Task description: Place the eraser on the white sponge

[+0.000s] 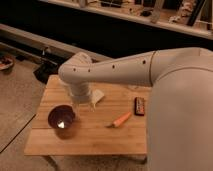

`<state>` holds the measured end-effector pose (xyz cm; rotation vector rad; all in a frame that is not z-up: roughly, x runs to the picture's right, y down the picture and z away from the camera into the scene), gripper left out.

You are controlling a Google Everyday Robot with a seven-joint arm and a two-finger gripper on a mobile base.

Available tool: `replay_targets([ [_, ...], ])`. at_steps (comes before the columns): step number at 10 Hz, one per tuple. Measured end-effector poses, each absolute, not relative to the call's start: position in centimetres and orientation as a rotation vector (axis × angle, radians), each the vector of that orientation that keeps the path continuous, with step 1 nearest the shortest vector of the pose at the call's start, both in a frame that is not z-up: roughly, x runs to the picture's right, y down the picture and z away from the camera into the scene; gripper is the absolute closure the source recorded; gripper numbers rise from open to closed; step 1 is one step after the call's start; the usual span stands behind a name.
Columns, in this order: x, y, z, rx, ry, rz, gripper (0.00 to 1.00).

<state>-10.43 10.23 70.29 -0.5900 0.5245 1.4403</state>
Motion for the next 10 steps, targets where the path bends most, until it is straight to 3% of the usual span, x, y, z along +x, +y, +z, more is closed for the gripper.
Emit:
replay_targets([
  [6, -10.5, 10.2, 70.3, -0.591, 0.524, 1.439, 0.35],
  [10, -8.1, 8.5, 73.7, -0.591, 0.517, 1.444, 0.35],
])
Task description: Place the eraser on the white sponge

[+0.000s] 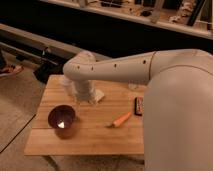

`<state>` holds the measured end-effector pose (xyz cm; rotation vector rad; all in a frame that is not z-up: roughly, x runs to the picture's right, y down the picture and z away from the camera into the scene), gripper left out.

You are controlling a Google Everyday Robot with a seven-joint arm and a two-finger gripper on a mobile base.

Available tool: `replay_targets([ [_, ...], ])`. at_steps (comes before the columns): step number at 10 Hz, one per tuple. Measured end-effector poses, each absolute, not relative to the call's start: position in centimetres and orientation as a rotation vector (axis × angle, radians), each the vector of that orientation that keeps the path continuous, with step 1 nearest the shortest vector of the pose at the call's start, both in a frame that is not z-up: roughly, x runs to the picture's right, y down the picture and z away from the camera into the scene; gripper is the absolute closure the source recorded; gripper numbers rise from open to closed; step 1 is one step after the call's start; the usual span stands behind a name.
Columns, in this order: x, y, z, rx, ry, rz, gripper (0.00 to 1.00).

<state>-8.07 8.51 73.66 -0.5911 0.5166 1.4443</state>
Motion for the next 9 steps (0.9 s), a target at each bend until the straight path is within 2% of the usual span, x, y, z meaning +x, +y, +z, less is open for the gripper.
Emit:
replay_targets([
  [5, 0.2, 5.4, 77.6, -0.596, 0.463, 1.615, 0.35],
  [9, 7.3, 6.6, 78.6, -0.580, 0.503, 1.656, 0.35],
])
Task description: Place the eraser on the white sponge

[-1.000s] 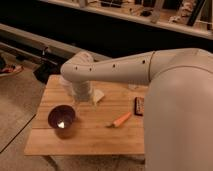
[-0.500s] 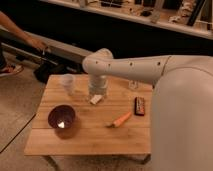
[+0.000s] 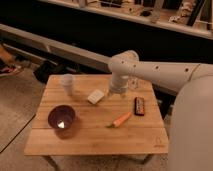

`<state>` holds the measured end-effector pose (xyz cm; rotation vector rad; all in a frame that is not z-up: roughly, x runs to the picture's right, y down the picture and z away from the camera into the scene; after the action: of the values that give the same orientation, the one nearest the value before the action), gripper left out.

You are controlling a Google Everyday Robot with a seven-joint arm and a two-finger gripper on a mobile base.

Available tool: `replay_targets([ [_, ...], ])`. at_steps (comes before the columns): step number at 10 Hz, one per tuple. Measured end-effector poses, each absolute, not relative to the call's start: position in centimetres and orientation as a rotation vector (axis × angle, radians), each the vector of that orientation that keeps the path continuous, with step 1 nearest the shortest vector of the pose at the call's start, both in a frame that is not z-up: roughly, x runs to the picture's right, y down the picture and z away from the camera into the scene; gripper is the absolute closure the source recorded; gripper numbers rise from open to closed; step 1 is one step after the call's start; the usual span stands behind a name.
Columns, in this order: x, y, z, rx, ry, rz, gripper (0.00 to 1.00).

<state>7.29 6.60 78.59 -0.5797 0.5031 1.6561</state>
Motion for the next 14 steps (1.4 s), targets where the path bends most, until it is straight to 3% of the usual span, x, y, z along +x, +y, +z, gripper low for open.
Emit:
replay_targets([
  [14, 20.1, 10.2, 85.1, -0.548, 0.586, 1.701, 0.35],
])
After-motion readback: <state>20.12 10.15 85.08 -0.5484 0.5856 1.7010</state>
